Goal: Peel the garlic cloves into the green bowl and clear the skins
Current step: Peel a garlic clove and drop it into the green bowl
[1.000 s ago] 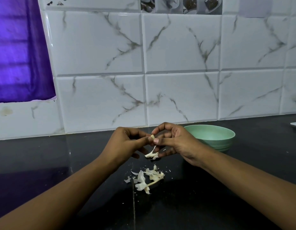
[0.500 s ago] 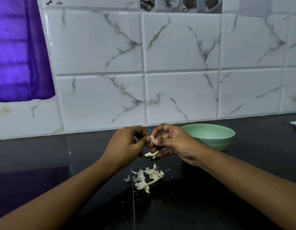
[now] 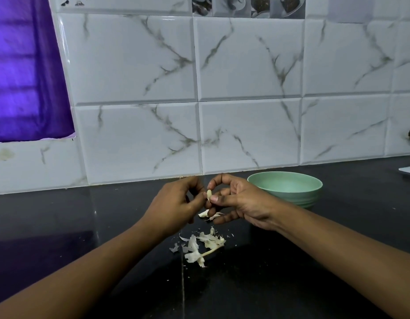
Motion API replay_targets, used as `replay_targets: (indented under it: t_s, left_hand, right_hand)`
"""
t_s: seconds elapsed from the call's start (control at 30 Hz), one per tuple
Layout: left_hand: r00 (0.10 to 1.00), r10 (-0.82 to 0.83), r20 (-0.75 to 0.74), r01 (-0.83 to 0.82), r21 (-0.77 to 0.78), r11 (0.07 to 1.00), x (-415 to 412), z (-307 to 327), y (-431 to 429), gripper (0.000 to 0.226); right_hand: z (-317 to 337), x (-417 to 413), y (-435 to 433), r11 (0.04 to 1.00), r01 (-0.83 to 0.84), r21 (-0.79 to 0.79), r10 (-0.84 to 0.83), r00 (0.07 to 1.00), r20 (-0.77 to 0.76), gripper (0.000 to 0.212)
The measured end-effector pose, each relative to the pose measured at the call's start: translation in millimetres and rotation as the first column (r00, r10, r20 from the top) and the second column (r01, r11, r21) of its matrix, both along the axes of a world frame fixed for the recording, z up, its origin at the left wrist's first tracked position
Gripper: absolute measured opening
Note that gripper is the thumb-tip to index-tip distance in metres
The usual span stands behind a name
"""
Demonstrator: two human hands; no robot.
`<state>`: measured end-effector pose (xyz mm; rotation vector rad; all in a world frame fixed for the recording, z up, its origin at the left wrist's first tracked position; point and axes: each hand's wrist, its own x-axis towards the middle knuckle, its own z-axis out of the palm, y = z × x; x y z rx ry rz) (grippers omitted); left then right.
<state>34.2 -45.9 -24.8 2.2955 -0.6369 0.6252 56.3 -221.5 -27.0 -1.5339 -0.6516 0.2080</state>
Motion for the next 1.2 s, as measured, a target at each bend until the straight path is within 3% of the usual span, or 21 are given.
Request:
replay_targets:
  t_s: [0.3, 0.57, 0.8, 1.2]
  left_hand:
    - [0.999, 0.037, 0.000, -0.037, -0.081, 0.996, -2.0, 2.1, 0.3, 0.013]
    - [0.999, 0.028, -0.035, -0.032, -0.101, 0.994, 0.2, 1.2, -1.1, 0.012]
    - [0.980, -0.052, -0.192, 0.001, -0.258, 0.966, 0.1, 1.8, -0.6, 0.011]
    - [0.889, -0.202, -0.411, -0.031, -0.496, 0.868, -4.1, 6.2, -2.8, 0.020]
  right_hand:
    - [0.8, -2.2, 1.3, 0.996, 0.079, -0.033, -0.076, 0.995, 0.064, 0.014]
    - [2.4, -3.5, 2.7, 0.995, 0.097, -0.003, -0.097, 0.995, 0.031, 0.011]
    - [4.0, -3.2, 1.6, 0.992, 0.116, 0.058, -0.117, 0.993, 0.020, 0.012]
    - [6.1, -4.2, 0.3, 0.994, 0.107, 0.024, -0.108, 0.994, 0.036, 0.019]
